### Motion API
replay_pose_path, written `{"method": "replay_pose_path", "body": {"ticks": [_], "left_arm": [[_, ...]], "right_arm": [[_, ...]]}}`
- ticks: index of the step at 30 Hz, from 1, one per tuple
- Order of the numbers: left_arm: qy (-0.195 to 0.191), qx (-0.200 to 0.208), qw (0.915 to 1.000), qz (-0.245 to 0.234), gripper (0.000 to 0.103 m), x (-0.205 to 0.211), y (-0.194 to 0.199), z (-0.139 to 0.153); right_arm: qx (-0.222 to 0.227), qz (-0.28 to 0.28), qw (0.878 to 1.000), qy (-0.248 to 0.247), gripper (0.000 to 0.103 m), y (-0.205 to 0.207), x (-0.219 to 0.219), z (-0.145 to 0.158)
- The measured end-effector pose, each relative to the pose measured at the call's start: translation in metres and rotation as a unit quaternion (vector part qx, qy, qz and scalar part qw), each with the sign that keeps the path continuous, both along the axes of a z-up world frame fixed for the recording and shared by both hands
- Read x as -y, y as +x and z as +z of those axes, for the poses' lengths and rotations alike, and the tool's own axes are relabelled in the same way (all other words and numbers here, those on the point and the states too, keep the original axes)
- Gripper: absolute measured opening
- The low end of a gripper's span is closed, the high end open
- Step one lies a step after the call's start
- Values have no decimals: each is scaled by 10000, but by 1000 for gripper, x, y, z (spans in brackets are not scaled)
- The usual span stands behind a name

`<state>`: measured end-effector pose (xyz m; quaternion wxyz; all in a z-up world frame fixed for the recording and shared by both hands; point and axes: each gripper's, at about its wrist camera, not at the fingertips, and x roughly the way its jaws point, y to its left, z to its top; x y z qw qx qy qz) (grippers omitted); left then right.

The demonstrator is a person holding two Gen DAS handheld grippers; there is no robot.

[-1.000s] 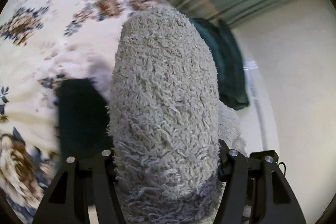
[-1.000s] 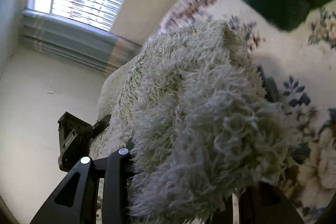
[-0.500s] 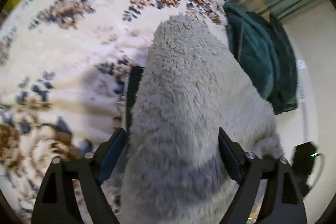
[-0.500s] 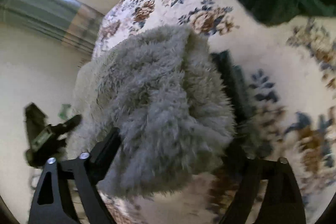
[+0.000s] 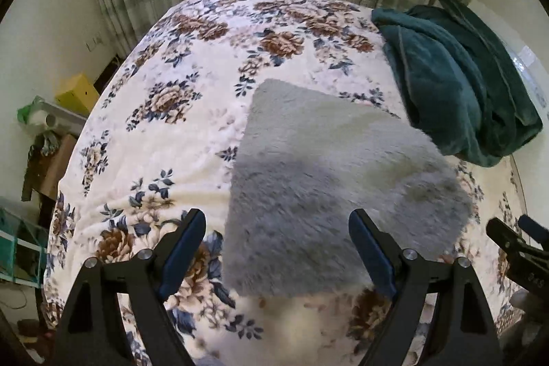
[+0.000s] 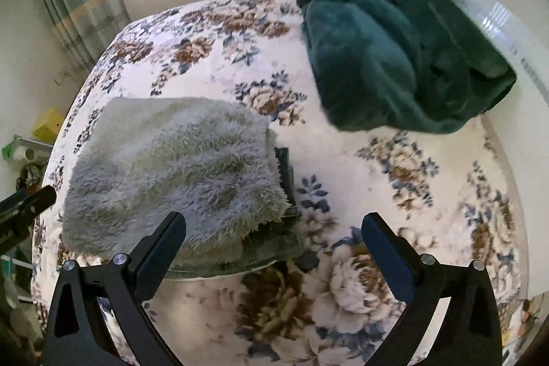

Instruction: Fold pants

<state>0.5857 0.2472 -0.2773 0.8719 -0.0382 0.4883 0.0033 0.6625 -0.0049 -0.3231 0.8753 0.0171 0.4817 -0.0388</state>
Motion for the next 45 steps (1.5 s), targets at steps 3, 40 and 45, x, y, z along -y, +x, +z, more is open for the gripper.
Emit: {"method": "replay_pose_path", "body": {"ticks": [3,40,45], "left_arm": [[43,109,9999,-35,85,10,-15,16],[337,1708,9831,559,85,77,-355,244],[304,1857,9803,601,103,69,-375,253]], "right_arm": [[116,75,9999,-68,103,-28,-3,29],[1885,1013,9768,-130,103,-451,48,335],[1893,1079,9759,-113,103,-476,39,345]]}}
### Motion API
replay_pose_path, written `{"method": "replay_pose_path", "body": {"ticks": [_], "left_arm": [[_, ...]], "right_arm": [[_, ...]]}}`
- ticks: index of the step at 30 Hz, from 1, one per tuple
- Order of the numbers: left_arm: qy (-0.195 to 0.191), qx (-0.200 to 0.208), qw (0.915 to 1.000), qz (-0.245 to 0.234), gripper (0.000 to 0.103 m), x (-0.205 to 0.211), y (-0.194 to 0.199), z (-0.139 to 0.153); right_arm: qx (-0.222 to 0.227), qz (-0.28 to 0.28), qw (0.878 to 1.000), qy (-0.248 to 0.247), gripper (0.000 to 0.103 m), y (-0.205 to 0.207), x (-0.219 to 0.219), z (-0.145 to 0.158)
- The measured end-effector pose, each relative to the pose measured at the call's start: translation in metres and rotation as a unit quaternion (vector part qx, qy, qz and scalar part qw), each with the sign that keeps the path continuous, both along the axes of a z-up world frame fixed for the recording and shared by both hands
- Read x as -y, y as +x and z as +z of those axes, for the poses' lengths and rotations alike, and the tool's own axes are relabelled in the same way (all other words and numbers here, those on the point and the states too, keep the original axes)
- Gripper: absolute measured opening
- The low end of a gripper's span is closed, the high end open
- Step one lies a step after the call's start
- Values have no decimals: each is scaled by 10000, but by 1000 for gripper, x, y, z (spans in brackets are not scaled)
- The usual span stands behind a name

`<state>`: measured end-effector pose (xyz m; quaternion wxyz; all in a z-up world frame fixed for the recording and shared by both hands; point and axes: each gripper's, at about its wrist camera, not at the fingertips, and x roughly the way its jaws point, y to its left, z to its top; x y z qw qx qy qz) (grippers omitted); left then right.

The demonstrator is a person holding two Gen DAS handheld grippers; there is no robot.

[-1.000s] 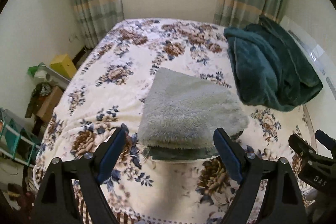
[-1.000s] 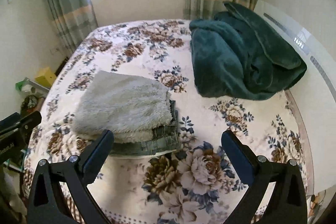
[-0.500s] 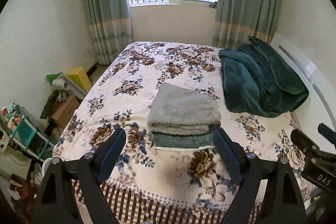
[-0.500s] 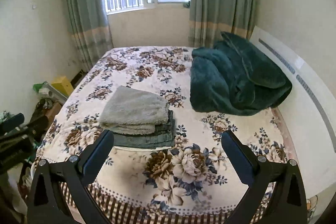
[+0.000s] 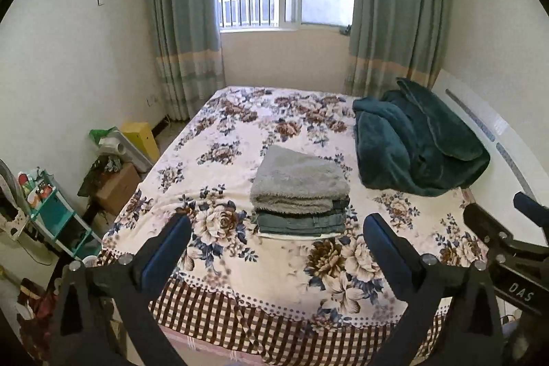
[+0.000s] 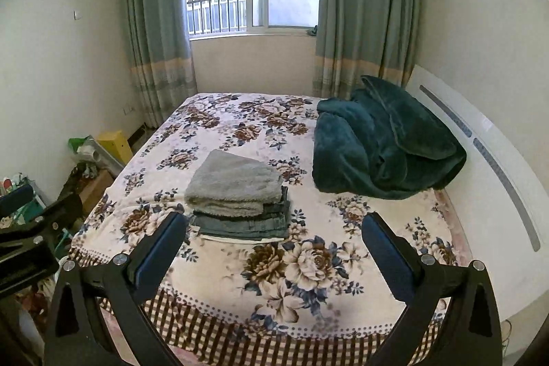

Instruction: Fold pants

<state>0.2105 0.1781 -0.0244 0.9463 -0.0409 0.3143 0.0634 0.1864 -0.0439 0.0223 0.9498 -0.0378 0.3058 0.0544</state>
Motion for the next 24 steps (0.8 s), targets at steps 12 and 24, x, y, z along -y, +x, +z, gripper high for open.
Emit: {"method": "replay_pose_path", "body": {"ticks": [12,24], "left_arm": [[109,93,9999,37,103,-12,-23,1],[147,150,9998,20,103,-12,-23,5]], "right_arm": [[83,-78,9999,-8,103,-25,-11,13],[114,-79,9999,-23,103,-32,-17,20]]}}
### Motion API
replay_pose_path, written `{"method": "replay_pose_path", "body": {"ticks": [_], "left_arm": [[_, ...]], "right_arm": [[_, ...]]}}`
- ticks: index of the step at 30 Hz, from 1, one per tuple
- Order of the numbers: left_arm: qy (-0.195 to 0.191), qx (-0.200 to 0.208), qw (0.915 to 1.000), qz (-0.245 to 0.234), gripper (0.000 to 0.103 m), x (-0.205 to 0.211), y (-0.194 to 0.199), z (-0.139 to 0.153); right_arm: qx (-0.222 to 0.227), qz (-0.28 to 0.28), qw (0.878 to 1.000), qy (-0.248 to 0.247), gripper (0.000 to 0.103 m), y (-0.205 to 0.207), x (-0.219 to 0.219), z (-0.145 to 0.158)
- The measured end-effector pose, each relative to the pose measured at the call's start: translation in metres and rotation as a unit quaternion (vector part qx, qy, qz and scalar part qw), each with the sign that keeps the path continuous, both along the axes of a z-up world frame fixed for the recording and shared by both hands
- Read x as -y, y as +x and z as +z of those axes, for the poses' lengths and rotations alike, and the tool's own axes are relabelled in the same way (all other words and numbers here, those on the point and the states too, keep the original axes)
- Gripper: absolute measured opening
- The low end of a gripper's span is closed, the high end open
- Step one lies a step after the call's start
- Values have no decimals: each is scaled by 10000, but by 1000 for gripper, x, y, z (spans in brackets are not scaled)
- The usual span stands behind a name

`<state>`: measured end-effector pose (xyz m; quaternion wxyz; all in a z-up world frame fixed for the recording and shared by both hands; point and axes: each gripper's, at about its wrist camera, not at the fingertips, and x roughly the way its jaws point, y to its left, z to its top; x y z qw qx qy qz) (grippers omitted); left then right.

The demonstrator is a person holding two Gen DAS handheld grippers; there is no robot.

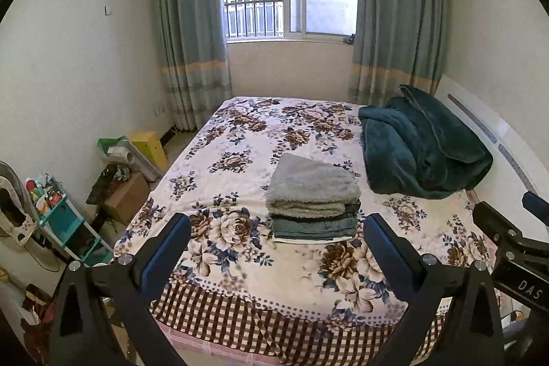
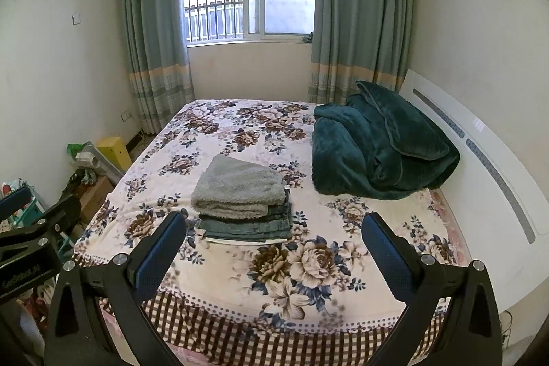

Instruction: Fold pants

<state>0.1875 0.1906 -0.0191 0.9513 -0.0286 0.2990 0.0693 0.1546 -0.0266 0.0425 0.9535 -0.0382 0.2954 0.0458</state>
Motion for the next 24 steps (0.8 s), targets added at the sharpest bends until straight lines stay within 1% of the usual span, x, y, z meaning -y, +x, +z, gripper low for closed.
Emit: {"method": "replay_pose_path", "body": {"ticks": [9,18,24], "left_arm": [[17,41,10000,48,103,-1,2,3],[23,42,10000,54,103,-3,4,4],[23,47,10000,77,103,-4,5,5]], "right_arm": [[-7,3,10000,-9,103,2,0,-4],[-89,83,9999,-47,103,-5,-24,1],[-107,97,9999,-9,103,1,-25,3]]}}
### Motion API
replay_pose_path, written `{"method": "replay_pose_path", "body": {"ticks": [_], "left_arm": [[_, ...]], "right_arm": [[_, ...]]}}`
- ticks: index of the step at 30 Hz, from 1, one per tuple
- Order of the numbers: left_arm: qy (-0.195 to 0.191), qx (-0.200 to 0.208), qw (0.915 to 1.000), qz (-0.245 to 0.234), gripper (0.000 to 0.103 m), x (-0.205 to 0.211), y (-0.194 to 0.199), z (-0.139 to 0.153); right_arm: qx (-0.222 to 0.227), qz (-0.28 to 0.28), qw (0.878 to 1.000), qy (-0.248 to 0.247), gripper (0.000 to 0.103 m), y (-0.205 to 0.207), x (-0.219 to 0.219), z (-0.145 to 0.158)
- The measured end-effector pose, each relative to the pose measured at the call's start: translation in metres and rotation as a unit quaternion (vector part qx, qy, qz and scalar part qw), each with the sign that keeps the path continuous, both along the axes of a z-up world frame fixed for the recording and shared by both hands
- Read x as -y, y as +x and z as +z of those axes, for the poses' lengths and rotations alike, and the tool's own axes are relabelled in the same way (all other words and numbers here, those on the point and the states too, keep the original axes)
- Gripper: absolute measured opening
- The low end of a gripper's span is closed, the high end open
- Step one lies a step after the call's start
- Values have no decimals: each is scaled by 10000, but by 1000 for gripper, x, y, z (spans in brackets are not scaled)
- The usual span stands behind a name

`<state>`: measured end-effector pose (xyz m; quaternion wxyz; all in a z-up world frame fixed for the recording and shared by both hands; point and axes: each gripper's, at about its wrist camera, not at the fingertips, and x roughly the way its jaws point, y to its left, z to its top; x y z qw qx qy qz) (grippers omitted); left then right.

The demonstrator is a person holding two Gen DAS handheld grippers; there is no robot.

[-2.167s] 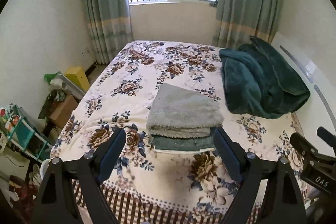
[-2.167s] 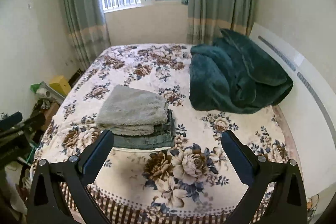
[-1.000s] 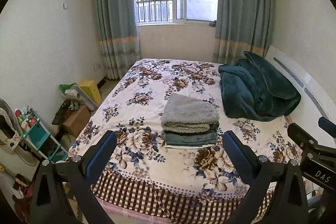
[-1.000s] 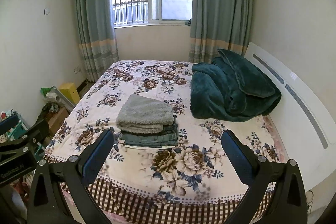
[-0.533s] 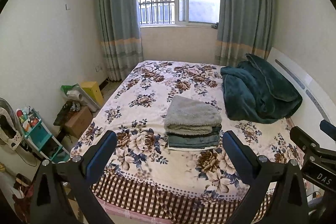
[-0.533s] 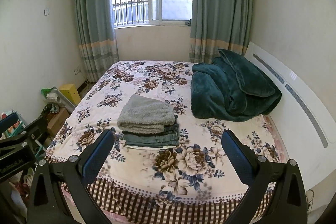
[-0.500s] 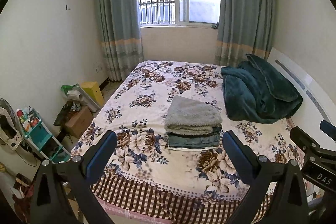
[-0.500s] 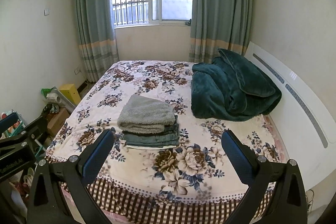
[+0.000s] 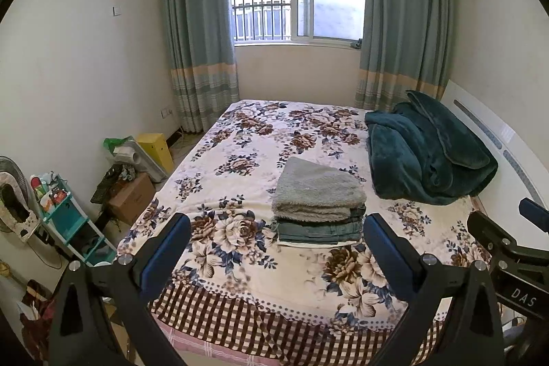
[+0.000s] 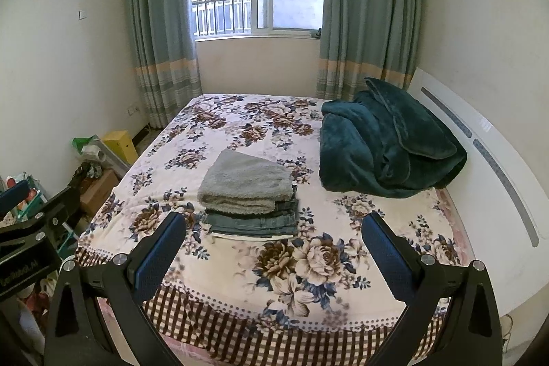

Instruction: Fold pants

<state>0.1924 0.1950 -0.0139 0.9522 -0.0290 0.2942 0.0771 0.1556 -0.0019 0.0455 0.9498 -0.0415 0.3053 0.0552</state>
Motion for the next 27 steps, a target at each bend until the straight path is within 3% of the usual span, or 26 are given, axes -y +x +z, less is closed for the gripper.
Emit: {"method": "replay_pose_path", "body": {"ticks": [27], "left_arm": [[3,28,9998,197,103,-1,-9,2]], "right_arm": [[-37,6,10000,45,103,4,-1,0]]}}
